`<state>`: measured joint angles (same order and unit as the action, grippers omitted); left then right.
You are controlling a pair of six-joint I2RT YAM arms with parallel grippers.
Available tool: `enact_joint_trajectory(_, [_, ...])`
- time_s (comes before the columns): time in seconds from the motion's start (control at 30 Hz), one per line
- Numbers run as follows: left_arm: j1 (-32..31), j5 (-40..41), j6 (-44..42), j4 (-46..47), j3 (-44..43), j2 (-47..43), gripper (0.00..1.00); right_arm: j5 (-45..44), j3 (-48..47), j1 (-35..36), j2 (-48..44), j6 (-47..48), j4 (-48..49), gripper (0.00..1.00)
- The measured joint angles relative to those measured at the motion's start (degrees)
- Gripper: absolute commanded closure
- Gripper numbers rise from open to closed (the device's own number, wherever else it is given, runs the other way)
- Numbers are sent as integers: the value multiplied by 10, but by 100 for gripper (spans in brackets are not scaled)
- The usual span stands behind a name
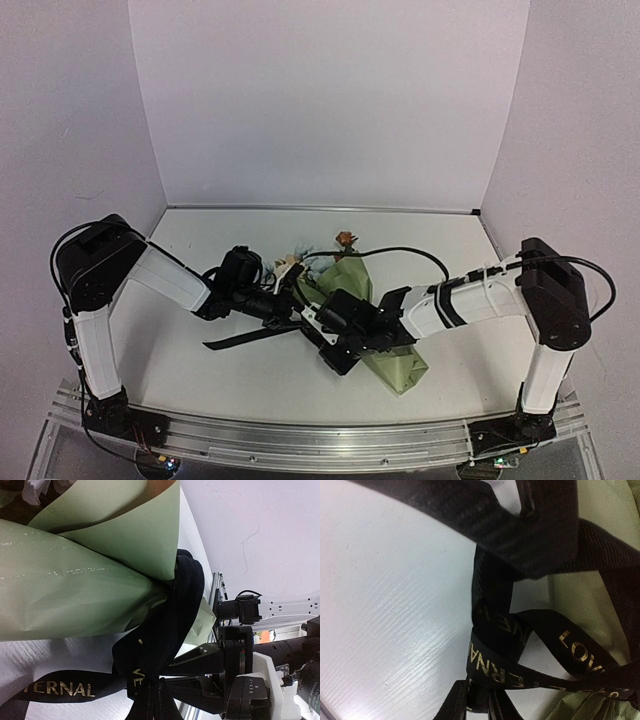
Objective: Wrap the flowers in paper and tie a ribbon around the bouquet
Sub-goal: Adjust the half-tied ribbon on the folded bouquet.
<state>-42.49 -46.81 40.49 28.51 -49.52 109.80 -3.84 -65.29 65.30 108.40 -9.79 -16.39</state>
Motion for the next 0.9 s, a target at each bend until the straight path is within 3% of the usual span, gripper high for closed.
enact_joint_trajectory(0.07, [1, 0, 0, 0, 0, 0, 100, 1, -9, 0, 0, 1, -12, 100])
enact_joint_trajectory(0.9, [10, 6, 3, -17, -27, 21, 100, -18, -67, -24, -63, 53, -203, 100])
